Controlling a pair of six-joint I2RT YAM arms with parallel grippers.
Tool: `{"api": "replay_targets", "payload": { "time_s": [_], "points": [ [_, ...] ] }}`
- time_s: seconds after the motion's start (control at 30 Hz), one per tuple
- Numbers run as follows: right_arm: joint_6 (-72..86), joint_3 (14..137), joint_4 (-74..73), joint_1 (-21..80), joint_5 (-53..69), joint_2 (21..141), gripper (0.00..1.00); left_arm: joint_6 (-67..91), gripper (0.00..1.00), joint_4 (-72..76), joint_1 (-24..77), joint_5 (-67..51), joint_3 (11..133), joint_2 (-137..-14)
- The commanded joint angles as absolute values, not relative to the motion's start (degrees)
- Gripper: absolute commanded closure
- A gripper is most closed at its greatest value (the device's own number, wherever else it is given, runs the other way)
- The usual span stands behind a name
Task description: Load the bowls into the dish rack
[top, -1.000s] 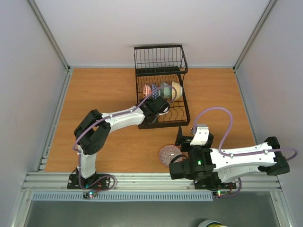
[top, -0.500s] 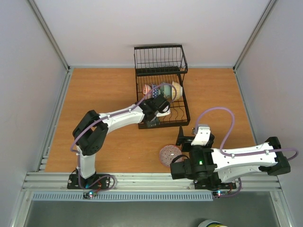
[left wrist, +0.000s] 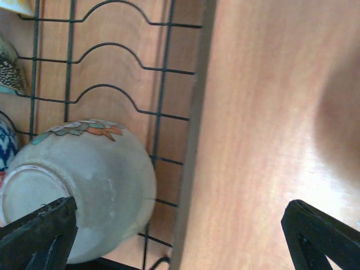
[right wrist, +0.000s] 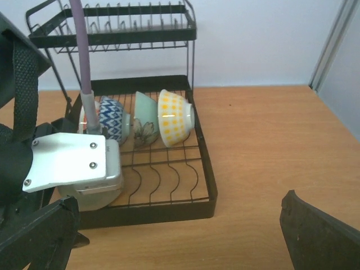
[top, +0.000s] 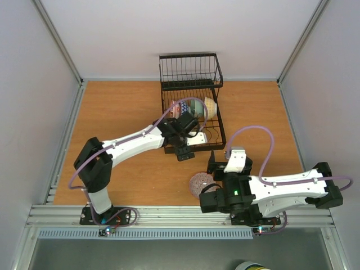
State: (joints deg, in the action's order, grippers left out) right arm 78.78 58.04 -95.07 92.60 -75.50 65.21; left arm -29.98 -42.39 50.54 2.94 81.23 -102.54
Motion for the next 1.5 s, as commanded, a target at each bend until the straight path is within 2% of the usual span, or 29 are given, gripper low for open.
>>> {"api": "replay_targets", "payload": {
  "time_s": [0.0,0.13,0.3,0.43,0.6,0.7,0.83,0.93,0.97,1.0,1.17,1.3,1.47],
  "points": [
    [71.0,64.6,-105.4,93.1,-73.0,69.4,0.01,-29.1,0.01,-41.1,50.2,-6.3,78.9,-95.3],
    [63.4,69.9,-105.4,91.9,-67.4,69.7,0.02,-28.3,0.01,-37.8,45.5,-15.7,76.0,-87.0],
    [56.9,71.0,-105.4,81.6,-59.4,68.5,0.04,-25.1,0.01,-33.7,37.3,-23.3,72.5,-77.5],
    [50.9,71.1,-105.4,70.8,-60.4,72.3,0.03,-24.6,0.01,-33.2,33.9,-25.6,69.8,-70.9],
    [42.6,78.0,-105.0,60.7,-65.8,81.6,0.01,-25.1,0.01,-34.8,31.2,-26.2,67.6,-65.9],
    [27.6,80.0,-92.9,53.7,-63.9,84.2,0.01,-24.8,0.01,-35.3,29.8,-26.2,66.7,-64.0],
    [9.6,76.2,-73.5,44.8,-50.4,81.2,0.02,-24.4,0.01,-35.6,27.9,-26.5,65.7,-61.8],
    [1.2,68.9,-58.3,38.6,-28.3,71.9,0.02,-24.5,0.01,-36.0,26.7,-27.1,65.0,-60.3],
    [1.0,66.6,-55.7,36.1,-19.2,69.1,0.02,-24.5,0.01,-36.0,25.9,-27.5,64.8,-59.8],
    [1.3,65.0,-54.6,34.2,-15.4,66.7,0.03,-24.4,0.01,-35.9,25.0,-28.2,64.5,-59.2],
    [5.0,58.3,-53.9,33.9,-1.8,60.4,0.05,-20.4,0.01,-33.7,16.0,-35.8,62.6,-59.2],
    [8.4,50.2,-51.0,34.2,7.5,56.8,0.1,-14.7,0.01,-32.9,7.1,-45.4,63.7,-65.0],
    [12.1,44.3,-51.8,37.2,6.8,55.1,0.15,-6.5,0.01,-31.6,1.8,-42.5,66.2,-71.6]
  ]
}}
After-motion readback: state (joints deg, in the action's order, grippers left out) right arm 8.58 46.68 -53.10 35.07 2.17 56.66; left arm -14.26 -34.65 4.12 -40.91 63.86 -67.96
